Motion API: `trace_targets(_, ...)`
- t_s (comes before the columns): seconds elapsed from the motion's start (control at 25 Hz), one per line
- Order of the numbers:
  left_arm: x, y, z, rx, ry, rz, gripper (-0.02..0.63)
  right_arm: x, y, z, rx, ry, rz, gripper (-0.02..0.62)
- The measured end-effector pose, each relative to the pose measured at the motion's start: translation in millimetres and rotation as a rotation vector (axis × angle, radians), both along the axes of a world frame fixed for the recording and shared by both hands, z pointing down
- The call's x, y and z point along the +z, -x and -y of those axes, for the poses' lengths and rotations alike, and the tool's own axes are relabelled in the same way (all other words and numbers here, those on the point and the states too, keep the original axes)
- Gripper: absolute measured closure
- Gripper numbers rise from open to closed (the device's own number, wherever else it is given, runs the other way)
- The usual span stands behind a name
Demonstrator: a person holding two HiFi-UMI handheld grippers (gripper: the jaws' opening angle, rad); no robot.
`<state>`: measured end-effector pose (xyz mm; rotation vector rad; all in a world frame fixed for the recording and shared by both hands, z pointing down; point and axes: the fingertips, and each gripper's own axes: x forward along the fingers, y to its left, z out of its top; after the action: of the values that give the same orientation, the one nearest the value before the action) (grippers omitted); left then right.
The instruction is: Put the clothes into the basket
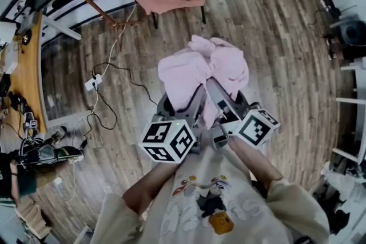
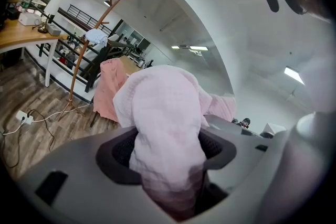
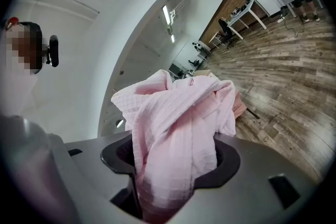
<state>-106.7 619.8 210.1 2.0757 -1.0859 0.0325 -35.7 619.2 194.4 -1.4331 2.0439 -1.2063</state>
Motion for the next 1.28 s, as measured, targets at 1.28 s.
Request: trace_targets(1.28, 10.3, 120.4, 101.7, -0.028, 0.005, -0.039, 0.318, 11.8, 122.9, 107.0, -0.091, 0.042, 0.02, 0.311)
